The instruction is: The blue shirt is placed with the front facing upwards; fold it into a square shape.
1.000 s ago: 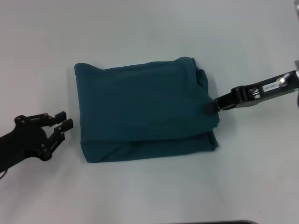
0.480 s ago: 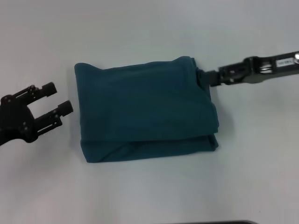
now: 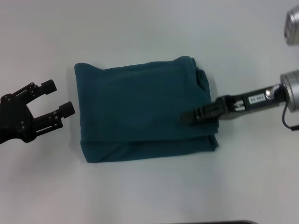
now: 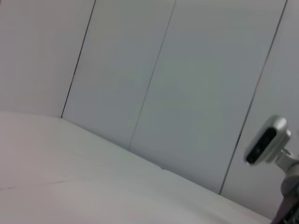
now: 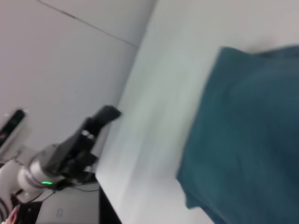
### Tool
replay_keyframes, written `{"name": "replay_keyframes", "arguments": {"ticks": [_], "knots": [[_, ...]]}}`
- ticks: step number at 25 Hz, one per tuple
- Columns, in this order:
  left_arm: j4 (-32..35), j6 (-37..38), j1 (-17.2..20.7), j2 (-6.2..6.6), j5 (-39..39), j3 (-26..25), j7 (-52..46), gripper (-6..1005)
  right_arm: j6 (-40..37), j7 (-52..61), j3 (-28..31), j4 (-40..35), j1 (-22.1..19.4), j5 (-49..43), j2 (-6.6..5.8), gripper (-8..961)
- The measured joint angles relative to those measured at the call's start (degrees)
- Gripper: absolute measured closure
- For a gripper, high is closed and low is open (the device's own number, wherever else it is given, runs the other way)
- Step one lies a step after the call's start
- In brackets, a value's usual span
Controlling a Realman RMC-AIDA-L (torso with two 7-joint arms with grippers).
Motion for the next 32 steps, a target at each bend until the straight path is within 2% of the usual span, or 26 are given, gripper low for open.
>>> {"name": "replay_keyframes", "arguments": {"ticks": [3,7,12,15,21,25,30,32], "knots": [[-0.02,-0.05,0.06,0.0,-0.03,-0.01,0.13,139,1.11,0.38,0.15,1.25,-1.36,-0.29,-0.71,444],[0.33,-0.11,0.36,-0.05,-0.07,0.0,1.35,138,4.31,0.94,-0.15,1.89,-2.81,-0.84,-0.86,435],[0.48,-0.04,0.7,-0.1,-0.08,-0.02,1.62,138,7.85,1.01,-0.15,3.54,-2.73,-3.39,-0.87,423],[0.21,0.26,0.82,-0.09,-0.08,-0.04,1.6,139,4.7,0.93,0.34,2.5,-2.46,-2.97,-0.82,416],[-0.36,2.48,1.03,0.15,-0.92,-0.06,1.19,140,-5.28,-1.05,2.93,-4.82,-3.57,1.94,-0.65,403],[-1.96,4.76,0.51,0.87,-0.93,0.79,-2.03,139,-7.17,-15.79,3.54,-6.88,-4.65,7.54,-0.25,394],[-2.16,8.97,-0.38,3.64,-0.59,6.34,-6.8,140,-3.74,-49.48,5.19,-4.71,-7.06,15.18,2.48,382],[-2.03,9.47,-0.46,4.06,-0.54,8.64,-7.09,140,-1.1,-55.69,5.54,-3.18,-7.25,16.13,2.88,378]]}}
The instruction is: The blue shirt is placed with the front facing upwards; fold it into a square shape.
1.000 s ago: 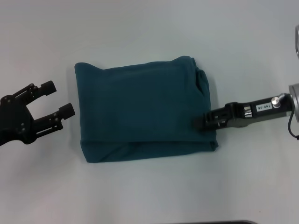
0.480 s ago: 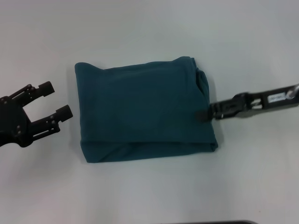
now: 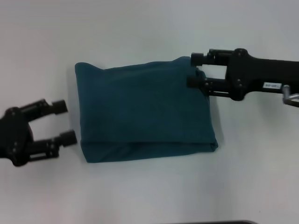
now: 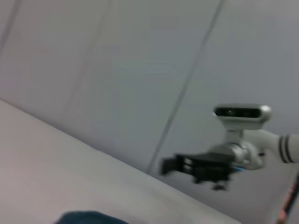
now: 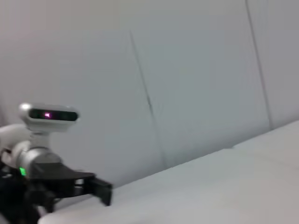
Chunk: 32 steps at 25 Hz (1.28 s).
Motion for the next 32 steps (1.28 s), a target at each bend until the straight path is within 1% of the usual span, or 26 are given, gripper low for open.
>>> {"name": "replay_keyframes", "arguments": {"ticks": [2,6,9,11,12,14,18,20,23,26,29,32], "knots": [[0.13,-0.01,0.1,-0.04,0.25,2.06,0.87,140,1.22,-5.02,0.18,1.86,-0.37,0.45,0.16,373],[2.44,-0.46,0.74,-0.51,0.49,4.79,7.57,139,0.65,-23.49,-1.5,6.83,-2.65,0.17,0.43,364],[5.44,-1.11,0.91,-0.69,2.46,5.81,11.46,139,0.54,-35.92,-2.8,11.78,-4.99,0.09,0.49,222],[7.18,-1.67,1.19,-0.86,4.66,6.39,13.29,139,0.36,-40.5,-2.43,15.07,-6.12,0.72,0.5,127],[7.6,-1.87,1.32,-0.94,5.19,6.56,13.96,139,0.3,-41.38,-2.34,16.32,-6.56,1.11,0.48,97],[8.42,-2.35,2.01,-1.22,6.17,6.93,16.46,139,0.32,-41.65,-2.54,17.03,-7.0,1.08,0.47,38],[8.94,-3.12,2.87,-1.42,7.06,6.96,19.51,139,2.0,-41.91,-2.6,18.25,-7.37,0.71,0.53,38],[9.02,-3.51,3.02,-1.42,7.13,7.05,19.46,139,2.35,-41.08,-2.89,18.63,-7.33,0.29,0.54,38],[7.19,-3.78,2.69,-1.1,8.34,7.41,15.64,139,1.67,-38.3,-3.54,18.23,-7.59,-1.63,0.42,38],[2.28,-3.36,1.85,-0.88,9.72,7.94,9.36,139,-0.11,-32.82,-3.74,15.18,-8.01,-4.86,0.17,38],[-2.49,-2.34,0.33,-1.12,11.79,8.09,4.61,139,-1.72,-24.44,-4.0,10.09,-7.82,-10.27,0.26,38],[-3.71,-1.81,-0.94,-1.62,12.83,8.1,3.66,139,-1.57,-19.0,-4.44,7.84,-7.15,-12.0,0.44,39]]}}
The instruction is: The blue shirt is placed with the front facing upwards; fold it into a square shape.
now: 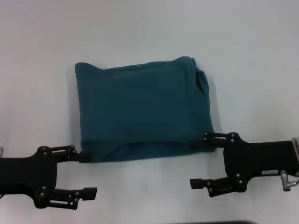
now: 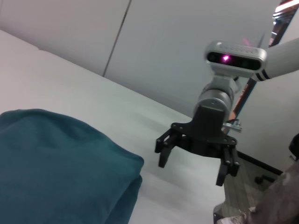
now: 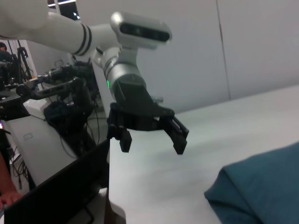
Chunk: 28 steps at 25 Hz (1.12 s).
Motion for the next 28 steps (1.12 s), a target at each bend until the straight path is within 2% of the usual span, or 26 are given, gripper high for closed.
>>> {"name": "replay_keyframes", "arguments": {"ticks": [4,14,28], "knots": [[-0.08,-0.26,-0.77,-0.32,0.16,0.07,0.35,139,0.67,0.64,-0.56,-0.33,1.3,-0.13,0.07,39],[-0.41,-0.79,-1.3,-0.15,0.03,-0.17,1.25,140,1.63,0.61,-1.01,0.11,2.85,-0.21,0.14,39],[-0.98,-0.92,-1.2,-0.21,0.3,-0.36,1.03,140,2.65,0.92,-1.97,0.35,3.02,-0.18,0.21,38]]}}
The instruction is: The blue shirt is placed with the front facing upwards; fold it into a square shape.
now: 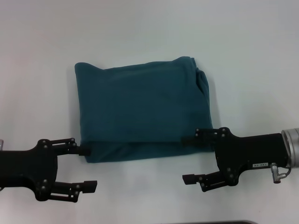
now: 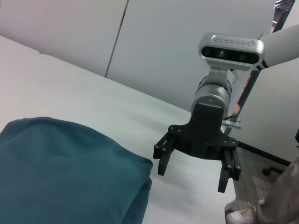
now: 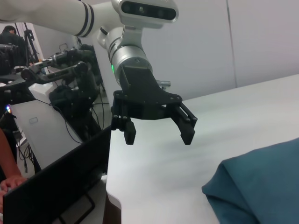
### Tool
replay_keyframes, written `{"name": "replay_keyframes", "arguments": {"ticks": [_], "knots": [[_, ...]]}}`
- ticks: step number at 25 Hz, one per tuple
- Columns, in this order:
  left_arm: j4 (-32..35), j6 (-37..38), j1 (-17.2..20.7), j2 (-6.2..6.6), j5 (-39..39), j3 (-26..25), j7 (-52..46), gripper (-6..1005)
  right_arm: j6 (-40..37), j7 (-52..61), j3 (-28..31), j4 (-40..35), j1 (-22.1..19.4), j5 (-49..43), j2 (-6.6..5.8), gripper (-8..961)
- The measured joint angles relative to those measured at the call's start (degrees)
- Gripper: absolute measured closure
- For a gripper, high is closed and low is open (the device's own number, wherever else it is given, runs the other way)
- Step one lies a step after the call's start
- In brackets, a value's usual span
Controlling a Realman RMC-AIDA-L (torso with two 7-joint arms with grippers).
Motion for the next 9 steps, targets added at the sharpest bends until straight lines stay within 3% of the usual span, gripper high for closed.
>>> {"name": "replay_keyframes", "arguments": {"ticks": [9], "knots": [[0.0,0.22,-0.01,-0.13,0.08,0.02,0.0,140,0.63,0.21,-0.01,0.72,0.0,-0.02,0.0,38]]}}
